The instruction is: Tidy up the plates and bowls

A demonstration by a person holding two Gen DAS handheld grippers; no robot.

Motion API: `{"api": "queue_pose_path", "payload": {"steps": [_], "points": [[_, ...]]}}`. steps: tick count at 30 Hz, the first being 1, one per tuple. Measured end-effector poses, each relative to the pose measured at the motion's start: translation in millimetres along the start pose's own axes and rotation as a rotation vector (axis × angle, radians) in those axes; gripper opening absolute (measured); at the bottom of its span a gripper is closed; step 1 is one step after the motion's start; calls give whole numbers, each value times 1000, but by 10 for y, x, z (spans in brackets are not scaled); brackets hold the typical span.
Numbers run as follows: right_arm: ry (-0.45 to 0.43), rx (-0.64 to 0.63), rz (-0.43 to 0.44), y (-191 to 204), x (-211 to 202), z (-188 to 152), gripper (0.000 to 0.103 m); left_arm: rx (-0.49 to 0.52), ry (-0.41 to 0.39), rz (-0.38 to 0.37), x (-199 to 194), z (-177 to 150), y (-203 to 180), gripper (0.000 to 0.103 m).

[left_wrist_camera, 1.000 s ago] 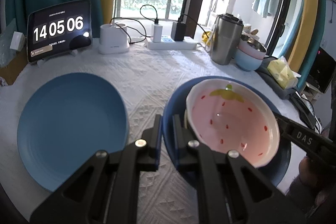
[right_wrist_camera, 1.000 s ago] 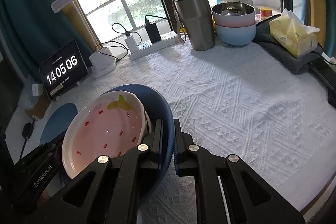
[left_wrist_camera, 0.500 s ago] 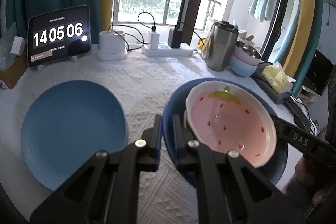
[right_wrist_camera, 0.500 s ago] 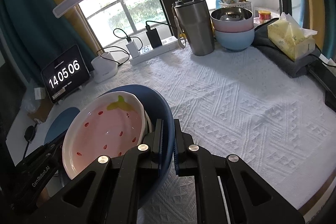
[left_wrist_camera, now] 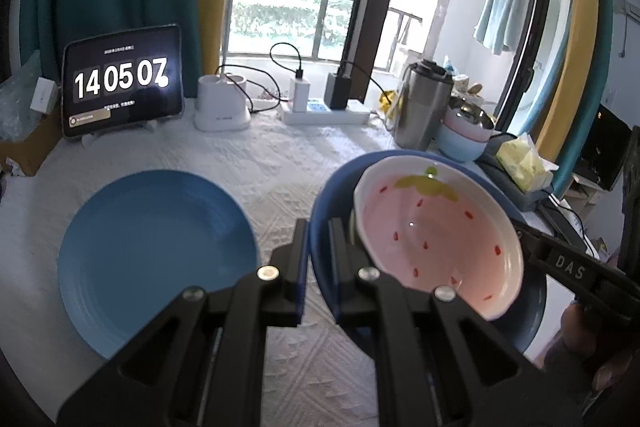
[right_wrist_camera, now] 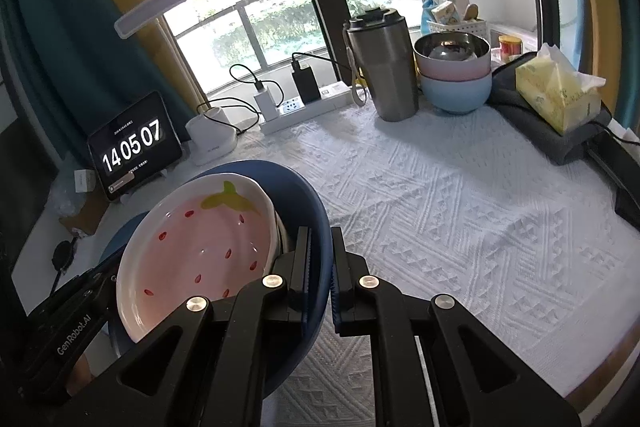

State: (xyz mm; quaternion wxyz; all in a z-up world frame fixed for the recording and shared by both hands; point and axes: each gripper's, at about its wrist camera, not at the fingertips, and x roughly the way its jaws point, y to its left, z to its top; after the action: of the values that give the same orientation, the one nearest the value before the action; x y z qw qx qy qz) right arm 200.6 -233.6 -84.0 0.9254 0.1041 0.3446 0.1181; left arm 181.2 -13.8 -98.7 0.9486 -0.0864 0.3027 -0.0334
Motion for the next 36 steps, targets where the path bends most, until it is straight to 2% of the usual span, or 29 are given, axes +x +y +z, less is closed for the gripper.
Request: {"api": "queue_pose_path", "payload": {"steps": [16,36], "points": [[-20,-36,10,344,-56,85,10,-33,-41,2,-200,98,270,7],[-9,-118,59,1003,118,124,10,-105,-78,58,-386,158,901,7]]}}
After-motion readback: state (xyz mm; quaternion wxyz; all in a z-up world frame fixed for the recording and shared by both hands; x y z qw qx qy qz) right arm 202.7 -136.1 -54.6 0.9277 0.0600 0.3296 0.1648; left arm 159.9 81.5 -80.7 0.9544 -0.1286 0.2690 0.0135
